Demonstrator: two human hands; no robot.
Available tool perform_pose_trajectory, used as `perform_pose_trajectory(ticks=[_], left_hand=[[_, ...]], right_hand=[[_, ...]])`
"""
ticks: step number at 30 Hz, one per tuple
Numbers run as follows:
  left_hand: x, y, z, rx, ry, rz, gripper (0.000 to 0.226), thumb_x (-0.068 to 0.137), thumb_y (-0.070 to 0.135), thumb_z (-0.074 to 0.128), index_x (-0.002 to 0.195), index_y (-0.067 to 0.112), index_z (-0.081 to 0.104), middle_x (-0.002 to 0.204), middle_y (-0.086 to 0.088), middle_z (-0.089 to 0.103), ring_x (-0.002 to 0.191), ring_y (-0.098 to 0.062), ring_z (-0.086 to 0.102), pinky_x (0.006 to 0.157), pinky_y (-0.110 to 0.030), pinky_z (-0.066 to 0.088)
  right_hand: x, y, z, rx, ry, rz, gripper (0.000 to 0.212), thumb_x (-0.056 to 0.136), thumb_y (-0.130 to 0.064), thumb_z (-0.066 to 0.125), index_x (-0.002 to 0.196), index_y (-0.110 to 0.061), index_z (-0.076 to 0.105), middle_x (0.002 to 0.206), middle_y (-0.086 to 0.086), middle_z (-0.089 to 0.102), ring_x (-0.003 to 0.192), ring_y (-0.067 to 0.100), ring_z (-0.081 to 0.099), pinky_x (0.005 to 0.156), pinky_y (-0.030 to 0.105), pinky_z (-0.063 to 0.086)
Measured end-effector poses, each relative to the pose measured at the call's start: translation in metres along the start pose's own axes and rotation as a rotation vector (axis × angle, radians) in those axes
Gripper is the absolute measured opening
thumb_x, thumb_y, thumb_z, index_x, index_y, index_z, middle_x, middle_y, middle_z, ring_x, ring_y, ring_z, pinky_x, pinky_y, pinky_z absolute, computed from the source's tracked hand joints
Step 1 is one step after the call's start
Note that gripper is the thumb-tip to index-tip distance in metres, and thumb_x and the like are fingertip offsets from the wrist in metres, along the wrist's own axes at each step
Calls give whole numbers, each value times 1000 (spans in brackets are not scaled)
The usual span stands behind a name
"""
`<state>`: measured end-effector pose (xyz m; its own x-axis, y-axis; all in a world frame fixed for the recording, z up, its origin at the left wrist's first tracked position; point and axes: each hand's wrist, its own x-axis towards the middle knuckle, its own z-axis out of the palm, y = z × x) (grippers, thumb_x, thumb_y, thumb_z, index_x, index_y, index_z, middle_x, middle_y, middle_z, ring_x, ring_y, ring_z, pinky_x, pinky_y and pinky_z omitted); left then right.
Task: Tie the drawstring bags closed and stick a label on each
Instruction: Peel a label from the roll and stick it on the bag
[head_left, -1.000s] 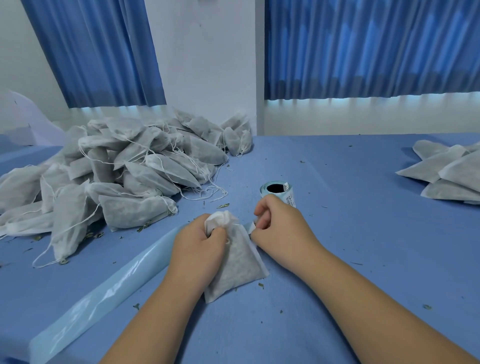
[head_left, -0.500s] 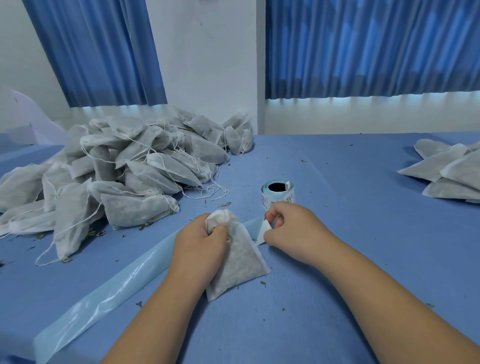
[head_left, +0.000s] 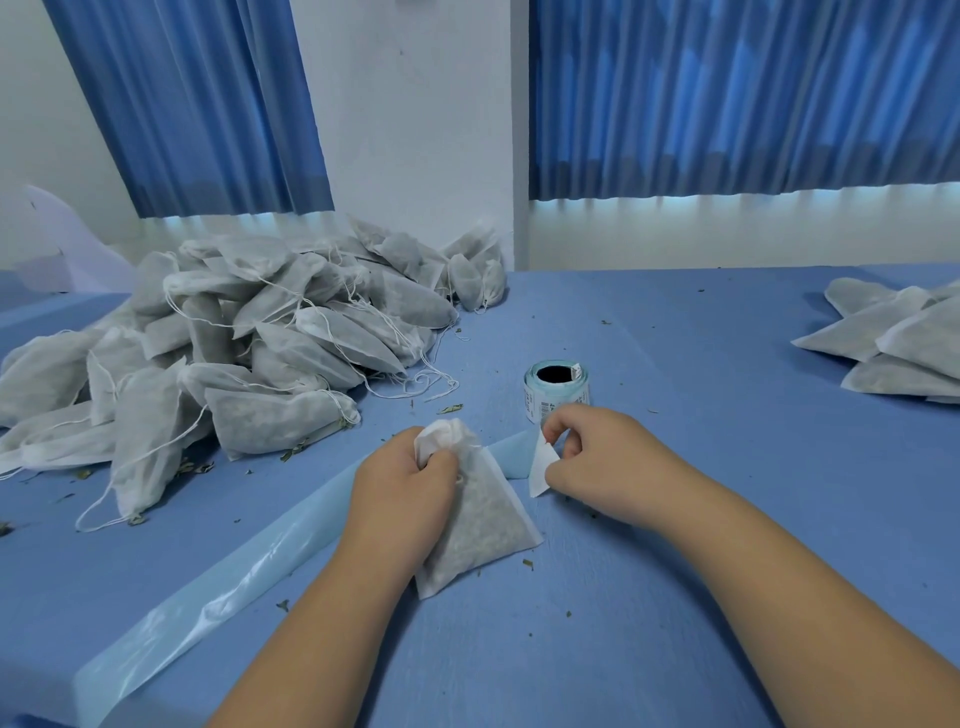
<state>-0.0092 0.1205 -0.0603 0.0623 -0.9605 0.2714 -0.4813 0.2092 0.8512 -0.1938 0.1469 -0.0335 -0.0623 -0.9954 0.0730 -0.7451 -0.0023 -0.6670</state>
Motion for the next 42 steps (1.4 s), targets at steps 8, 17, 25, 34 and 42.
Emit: perform_pose_trajectory(ticks=[8, 17, 25, 34, 42], left_hand=[[-1, 0, 0, -25, -35, 47, 21, 84, 7, 49, 65, 10, 39, 56, 10, 39, 50, -6, 32, 48, -19, 30], [1, -1, 1, -32, -32, 56, 19, 84, 8, 49, 67, 7, 41, 58, 9, 40, 51, -6, 33, 49, -22, 28], [1, -1, 0, -57, -37, 35, 24, 83, 6, 51, 63, 15, 42, 49, 15, 39, 46, -3, 34, 45, -16, 30], [2, -3, 0, -58, -24, 19, 22, 83, 8, 52, 64, 16, 43, 49, 15, 38, 46, -3, 35, 45, -16, 32], [1, -3, -1, -110, -39, -9, 19, 83, 12, 53, 64, 14, 49, 50, 17, 45, 45, 0, 39, 53, -26, 33]], right_hand=[[-2, -7, 14, 27, 53, -59, 15, 78, -14, 58, 90, -23, 54, 72, -11, 55, 65, 6, 49, 58, 24, 39], [4, -4, 17, 71, 47, -47, 28, 80, -15, 57, 103, -30, 60, 72, -13, 47, 65, 2, 45, 55, 18, 30], [4, -4, 12, 49, -24, -20, 42, 82, -15, 52, 116, -38, 61, 78, -18, 46, 70, 0, 46, 56, 17, 32], [3, 0, -5, 107, -83, 4, 41, 80, -11, 48, 107, -39, 62, 64, -13, 47, 40, -2, 43, 42, 11, 31], [-2, 16, -28, 205, 4, 36, 31, 84, -11, 51, 102, -34, 62, 66, -7, 50, 52, 8, 45, 52, 21, 35]])
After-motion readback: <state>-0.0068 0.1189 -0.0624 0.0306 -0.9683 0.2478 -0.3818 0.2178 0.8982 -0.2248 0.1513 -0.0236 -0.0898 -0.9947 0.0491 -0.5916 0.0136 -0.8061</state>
